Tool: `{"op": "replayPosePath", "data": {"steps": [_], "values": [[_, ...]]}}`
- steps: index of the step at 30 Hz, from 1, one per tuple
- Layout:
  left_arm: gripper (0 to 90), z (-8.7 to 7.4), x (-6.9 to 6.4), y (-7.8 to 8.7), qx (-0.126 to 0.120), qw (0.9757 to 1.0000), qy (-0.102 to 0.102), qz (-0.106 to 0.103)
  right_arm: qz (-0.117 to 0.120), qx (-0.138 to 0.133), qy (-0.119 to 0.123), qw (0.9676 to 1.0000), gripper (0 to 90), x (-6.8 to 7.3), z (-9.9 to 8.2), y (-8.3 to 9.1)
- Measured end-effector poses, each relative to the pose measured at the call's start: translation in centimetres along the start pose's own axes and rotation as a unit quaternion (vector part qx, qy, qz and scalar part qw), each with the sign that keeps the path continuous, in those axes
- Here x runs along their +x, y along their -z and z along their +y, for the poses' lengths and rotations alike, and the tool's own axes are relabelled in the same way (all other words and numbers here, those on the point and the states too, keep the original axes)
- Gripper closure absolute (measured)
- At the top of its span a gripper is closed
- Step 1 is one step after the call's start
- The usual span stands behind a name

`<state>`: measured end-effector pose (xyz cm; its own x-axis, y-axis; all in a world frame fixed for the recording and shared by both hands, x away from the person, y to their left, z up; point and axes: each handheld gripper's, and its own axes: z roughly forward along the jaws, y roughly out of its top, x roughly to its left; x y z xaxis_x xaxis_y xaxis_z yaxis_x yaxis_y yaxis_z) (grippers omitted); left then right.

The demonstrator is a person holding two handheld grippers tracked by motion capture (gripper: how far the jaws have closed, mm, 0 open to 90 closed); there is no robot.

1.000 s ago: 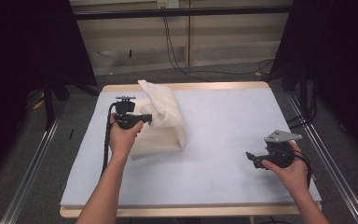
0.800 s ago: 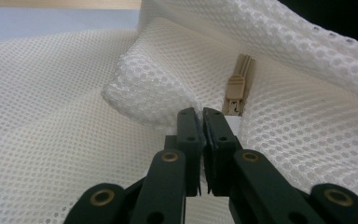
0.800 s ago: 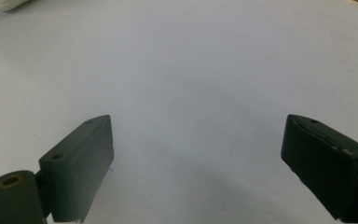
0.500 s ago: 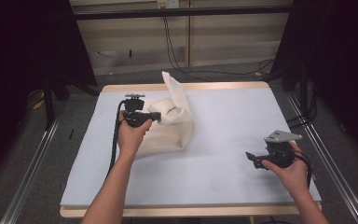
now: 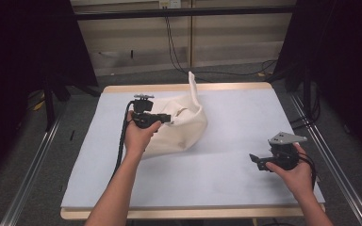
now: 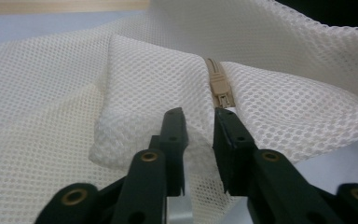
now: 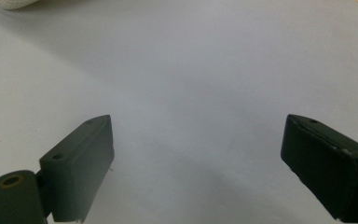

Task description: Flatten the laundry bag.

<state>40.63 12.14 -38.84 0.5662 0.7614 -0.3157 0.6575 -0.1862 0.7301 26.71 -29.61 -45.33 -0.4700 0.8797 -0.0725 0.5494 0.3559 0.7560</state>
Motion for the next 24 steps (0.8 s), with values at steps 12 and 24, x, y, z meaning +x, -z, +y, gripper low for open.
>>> {"op": "replayPosePath", "data": {"steps": [12,24], "values": [[36.5,-0.1,0.4,0.0,-0.007,0.9997,-0.020,0.011,0.000,0.002,0.001,1.0000,9.1,0.1,0.0,-0.1],[32.5,-0.5,1.5,0.1,0.026,0.9987,-0.030,0.033,-0.002,0.004,0.002,1.0000,9.1,0.1,-0.1,-0.1]]}}
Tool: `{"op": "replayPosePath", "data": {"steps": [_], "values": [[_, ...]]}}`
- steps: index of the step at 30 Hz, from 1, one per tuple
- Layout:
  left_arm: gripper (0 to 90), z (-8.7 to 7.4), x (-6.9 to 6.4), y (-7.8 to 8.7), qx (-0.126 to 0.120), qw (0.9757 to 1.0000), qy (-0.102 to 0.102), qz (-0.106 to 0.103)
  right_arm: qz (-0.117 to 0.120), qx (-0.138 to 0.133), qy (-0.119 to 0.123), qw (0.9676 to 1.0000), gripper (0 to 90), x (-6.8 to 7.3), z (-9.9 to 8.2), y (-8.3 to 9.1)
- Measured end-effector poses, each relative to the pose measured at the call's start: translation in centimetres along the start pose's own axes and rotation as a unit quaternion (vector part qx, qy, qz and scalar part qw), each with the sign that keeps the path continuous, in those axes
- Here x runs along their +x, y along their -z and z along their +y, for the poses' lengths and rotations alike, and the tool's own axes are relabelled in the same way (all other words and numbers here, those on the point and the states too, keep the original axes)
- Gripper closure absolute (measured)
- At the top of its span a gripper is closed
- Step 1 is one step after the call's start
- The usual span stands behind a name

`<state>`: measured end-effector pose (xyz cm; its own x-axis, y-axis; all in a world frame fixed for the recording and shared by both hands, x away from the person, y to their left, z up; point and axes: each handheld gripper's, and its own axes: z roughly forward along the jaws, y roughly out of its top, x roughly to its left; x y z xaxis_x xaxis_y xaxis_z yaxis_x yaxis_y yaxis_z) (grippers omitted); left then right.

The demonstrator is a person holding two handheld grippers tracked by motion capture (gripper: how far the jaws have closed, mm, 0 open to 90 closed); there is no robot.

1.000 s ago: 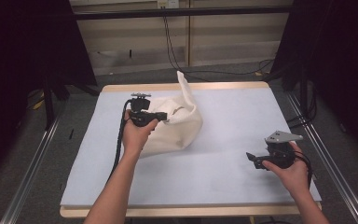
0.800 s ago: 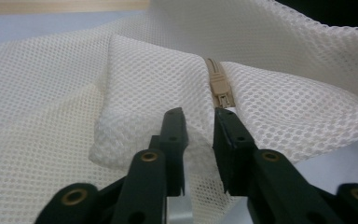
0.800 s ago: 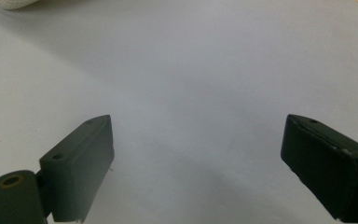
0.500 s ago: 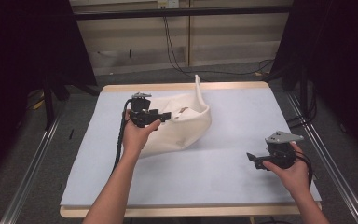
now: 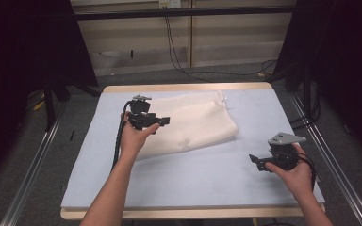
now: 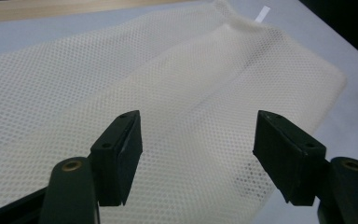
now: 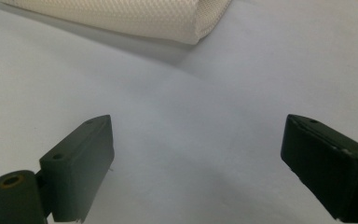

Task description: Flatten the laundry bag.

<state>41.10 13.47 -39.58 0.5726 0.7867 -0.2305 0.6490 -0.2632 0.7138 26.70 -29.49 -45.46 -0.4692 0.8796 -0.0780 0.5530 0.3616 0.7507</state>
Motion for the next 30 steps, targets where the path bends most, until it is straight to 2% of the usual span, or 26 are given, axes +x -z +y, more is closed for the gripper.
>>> {"op": "replayPosePath", "data": {"steps": [11,15,16,18,20,21,24,26,29,30], "values": [[31.4,-0.7,2.4,0.9,0.016,0.9989,0.011,0.042,0.002,0.000,0.000,1.0000,9.1,0.0,-0.1,0.0],[31.4,-1.1,3.3,1.1,0.029,0.9976,0.001,0.063,0.000,-0.001,0.007,1.0000,9.1,0.0,0.0,0.0],[31.5,-1.2,3.5,1.2,0.027,0.9974,-0.001,0.066,0.000,-0.002,0.008,1.0000,9.1,0.0,0.0,0.0],[34.1,-1.6,3.8,1.3,0.008,0.9976,0.006,0.068,0.001,-0.001,0.005,1.0000,9.1,0.0,0.0,0.0],[34.7,-2.0,4.4,1.3,0.009,0.9976,0.018,0.066,0.000,-0.003,0.005,1.0000,9.2,0.0,0.0,-0.1],[34.5,-2.1,4.7,1.3,0.027,0.9966,0.005,0.077,0.000,-0.004,0.006,1.0000,9.2,0.0,0.0,0.0],[34.1,-2.4,5.3,1.4,0.024,0.9961,0.011,0.084,-0.001,-0.003,0.003,1.0000,9.2,0.1,0.0,-0.1],[35.1,-2.6,5.6,1.5,0.003,0.9955,0.010,0.094,0.002,-0.002,0.003,1.0000,9.2,0.1,0.0,-0.1],[36.0,-3.0,6.6,1.7,0.016,0.9937,0.019,0.110,0.004,-0.003,0.002,1.0000,9.2,0.1,0.0,-0.2],[37.1,-3.2,6.8,1.7,0.018,0.9932,0.031,0.111,0.005,-0.004,0.001,1.0000,9.3,0.1,0.0,-0.2]]}}
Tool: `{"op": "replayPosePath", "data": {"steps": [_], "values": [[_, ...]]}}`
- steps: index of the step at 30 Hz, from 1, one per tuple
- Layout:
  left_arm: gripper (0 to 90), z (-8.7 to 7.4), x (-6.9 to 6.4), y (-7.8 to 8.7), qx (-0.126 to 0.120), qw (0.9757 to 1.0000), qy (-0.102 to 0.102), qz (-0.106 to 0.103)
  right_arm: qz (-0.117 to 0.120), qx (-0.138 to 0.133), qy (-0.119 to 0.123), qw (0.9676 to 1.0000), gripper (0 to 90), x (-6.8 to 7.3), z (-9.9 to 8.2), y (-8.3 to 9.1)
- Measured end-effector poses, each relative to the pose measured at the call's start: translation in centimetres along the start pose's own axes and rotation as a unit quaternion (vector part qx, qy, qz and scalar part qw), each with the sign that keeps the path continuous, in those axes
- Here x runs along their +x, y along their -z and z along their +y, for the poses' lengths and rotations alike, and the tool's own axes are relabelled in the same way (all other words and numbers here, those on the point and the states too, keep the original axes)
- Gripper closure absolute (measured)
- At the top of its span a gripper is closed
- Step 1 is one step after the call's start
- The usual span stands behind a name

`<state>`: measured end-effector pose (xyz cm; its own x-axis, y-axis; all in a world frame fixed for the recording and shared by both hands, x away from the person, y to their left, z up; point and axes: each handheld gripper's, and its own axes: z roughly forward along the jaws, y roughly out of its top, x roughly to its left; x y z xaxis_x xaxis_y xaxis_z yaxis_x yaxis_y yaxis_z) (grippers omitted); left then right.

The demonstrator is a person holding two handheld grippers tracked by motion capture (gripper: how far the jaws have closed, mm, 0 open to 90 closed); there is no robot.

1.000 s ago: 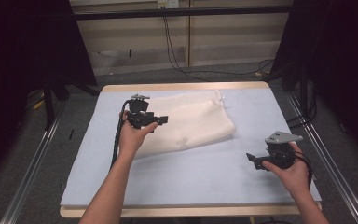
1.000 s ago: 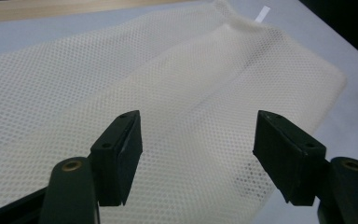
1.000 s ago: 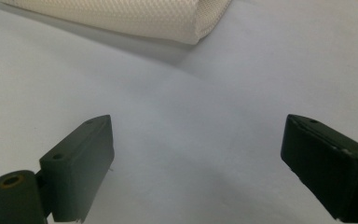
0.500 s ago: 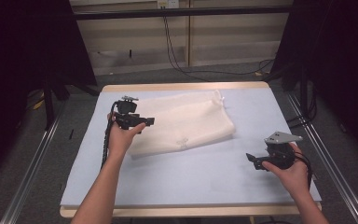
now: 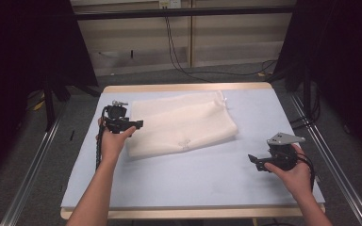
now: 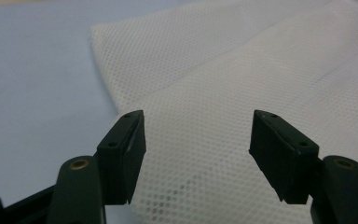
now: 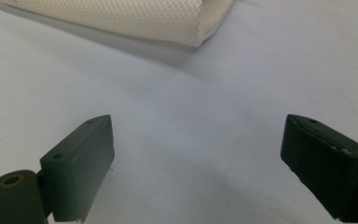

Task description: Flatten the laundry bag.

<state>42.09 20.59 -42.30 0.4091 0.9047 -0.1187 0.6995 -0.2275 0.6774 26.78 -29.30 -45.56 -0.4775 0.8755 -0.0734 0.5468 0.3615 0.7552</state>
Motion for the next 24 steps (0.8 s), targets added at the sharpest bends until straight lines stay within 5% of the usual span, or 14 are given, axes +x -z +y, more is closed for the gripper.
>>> {"op": "replayPosePath", "data": {"steps": [9,10,14,24], "values": [[36.0,-0.5,1.8,-1.0,0.008,0.9996,0.023,0.015,0.001,-0.002,0.002,1.0000,9.5,-0.1,0.0,-0.2],[36.0,-0.4,2.1,-1.1,0.019,0.9996,0.011,0.017,0.003,-0.003,0.000,1.0000,9.5,-0.1,0.0,-0.2],[37.9,-0.6,2.2,-1.9,0.018,0.9993,0.033,0.007,0.004,-0.004,0.002,1.0000,9.5,-0.3,-0.1,-0.2],[40.8,-0.7,2.1,-3.2,0.040,0.9981,0.046,0.003,0.004,-0.010,-0.016,0.9998,10.1,-0.6,-0.4,0.0]]}}
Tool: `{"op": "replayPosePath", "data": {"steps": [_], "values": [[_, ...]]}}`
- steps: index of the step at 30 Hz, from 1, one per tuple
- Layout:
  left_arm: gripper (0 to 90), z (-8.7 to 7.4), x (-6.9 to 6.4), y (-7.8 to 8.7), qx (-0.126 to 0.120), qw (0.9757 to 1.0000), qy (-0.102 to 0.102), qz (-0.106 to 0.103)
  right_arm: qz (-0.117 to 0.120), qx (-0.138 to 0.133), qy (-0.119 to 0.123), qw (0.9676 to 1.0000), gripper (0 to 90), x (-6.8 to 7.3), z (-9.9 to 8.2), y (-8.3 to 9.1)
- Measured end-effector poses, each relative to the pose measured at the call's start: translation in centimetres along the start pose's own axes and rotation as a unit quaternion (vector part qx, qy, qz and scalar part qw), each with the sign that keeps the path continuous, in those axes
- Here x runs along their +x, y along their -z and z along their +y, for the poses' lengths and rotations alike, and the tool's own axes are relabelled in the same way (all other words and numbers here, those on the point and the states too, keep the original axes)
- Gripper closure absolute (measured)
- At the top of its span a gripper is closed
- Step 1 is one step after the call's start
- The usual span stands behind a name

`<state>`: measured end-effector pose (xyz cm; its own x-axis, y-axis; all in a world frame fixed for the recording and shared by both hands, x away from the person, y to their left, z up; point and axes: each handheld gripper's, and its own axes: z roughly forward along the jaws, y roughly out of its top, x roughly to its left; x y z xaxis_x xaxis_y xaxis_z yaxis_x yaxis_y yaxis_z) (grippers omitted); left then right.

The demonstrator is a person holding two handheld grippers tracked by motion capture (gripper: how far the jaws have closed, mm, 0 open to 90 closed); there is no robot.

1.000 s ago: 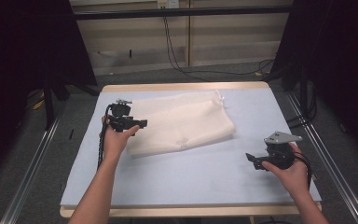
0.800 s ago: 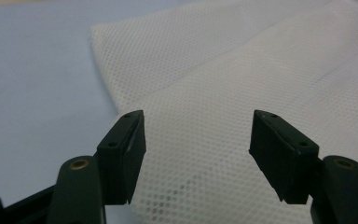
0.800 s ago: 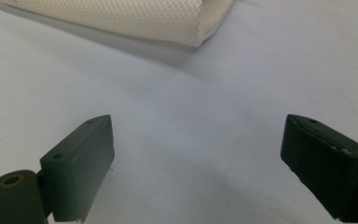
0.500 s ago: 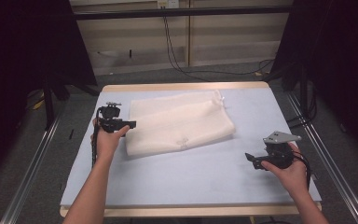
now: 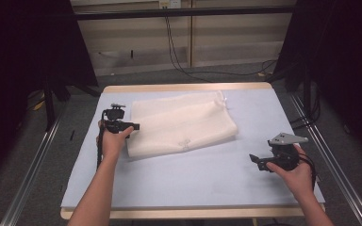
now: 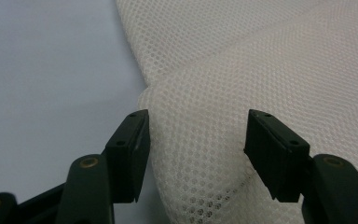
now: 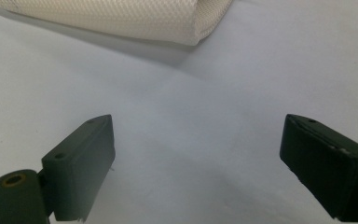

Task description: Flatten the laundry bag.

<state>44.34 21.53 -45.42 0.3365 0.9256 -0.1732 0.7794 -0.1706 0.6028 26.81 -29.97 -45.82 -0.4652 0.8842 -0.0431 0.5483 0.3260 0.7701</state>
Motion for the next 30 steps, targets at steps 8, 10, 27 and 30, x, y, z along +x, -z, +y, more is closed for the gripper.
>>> {"op": "replayPosePath", "data": {"steps": [8,10,27,30], "values": [[51.2,-0.1,0.1,-0.6,0.012,0.9999,0.002,-0.004,0.003,0.000,-0.001,1.0000,10.2,0.0,0.0,-0.1],[57.0,-0.1,0.2,-0.5,0.008,0.9999,0.009,-0.003,0.004,0.001,-0.002,1.0000,10.2,-0.1,-0.1,-0.1],[87.1,0.5,-0.7,2.5,-0.028,0.9978,0.026,-0.054,0.006,0.002,-0.005,1.0000,10.3,-0.1,-0.4,-0.2],[87.4,0.5,-1.3,2.8,-0.033,0.9972,0.014,-0.066,0.008,0.002,-0.004,1.0000,10.3,-0.1,-0.4,-0.2]]}}
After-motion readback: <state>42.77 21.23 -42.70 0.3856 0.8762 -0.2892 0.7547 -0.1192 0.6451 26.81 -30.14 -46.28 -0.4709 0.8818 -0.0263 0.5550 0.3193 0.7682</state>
